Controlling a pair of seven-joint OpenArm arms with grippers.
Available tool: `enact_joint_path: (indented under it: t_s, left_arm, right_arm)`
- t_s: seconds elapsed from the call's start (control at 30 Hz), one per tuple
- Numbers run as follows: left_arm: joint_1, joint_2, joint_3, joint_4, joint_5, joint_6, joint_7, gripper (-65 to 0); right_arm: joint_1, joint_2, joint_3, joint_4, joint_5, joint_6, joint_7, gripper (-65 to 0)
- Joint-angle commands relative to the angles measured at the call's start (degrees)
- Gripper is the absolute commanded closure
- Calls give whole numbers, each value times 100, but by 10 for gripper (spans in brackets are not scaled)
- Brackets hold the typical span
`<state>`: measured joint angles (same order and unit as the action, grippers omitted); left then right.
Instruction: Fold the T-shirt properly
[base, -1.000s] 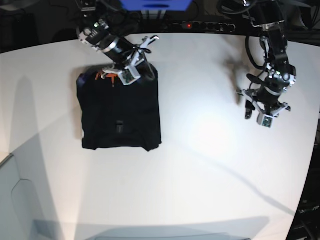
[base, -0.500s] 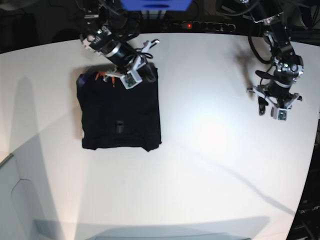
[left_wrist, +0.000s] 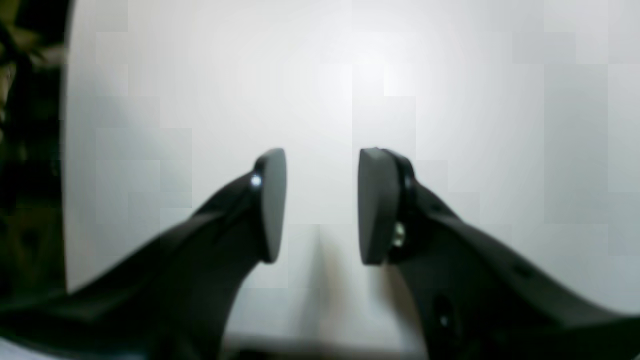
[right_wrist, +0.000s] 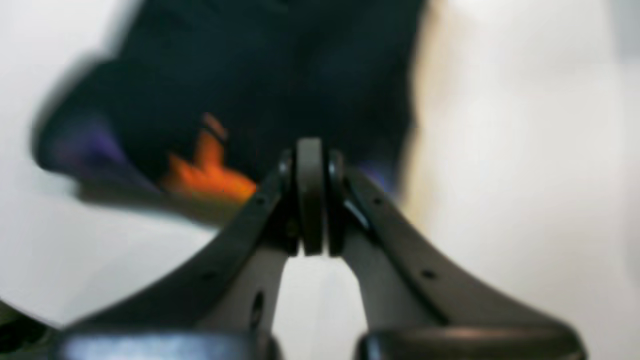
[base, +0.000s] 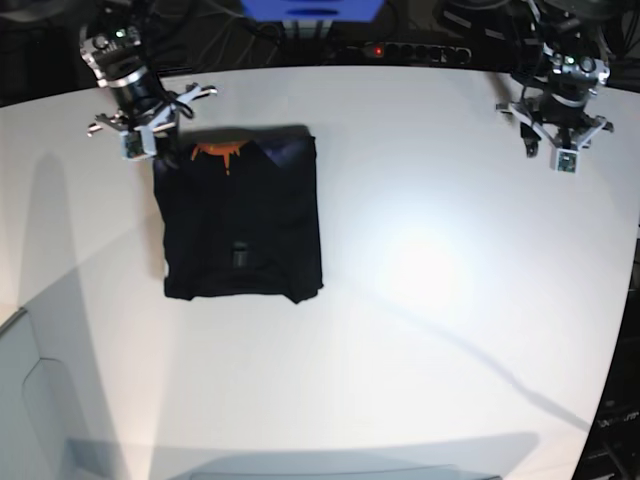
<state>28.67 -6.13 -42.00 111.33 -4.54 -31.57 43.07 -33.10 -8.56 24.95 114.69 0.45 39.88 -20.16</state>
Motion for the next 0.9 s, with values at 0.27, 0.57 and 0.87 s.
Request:
enact_joint_path:
  t_s: [0.27, 0.57, 0.87]
  left_arm:
    - [1577, 846, -306, 291, -43, -3, 251, -79]
    - [2509, 943, 406, -1265, 18, 32, -839, 0]
    - [962, 266, 749, -5476, 18, 50, -2544, 0]
  right_arm:
    - [-1406, 464, 595, 87, 83, 12, -212, 0]
    - [-2030, 482, 551, -432, 83, 12, -757, 0]
    - [-870, 1106, -64, -4010, 39, 12, -581, 0]
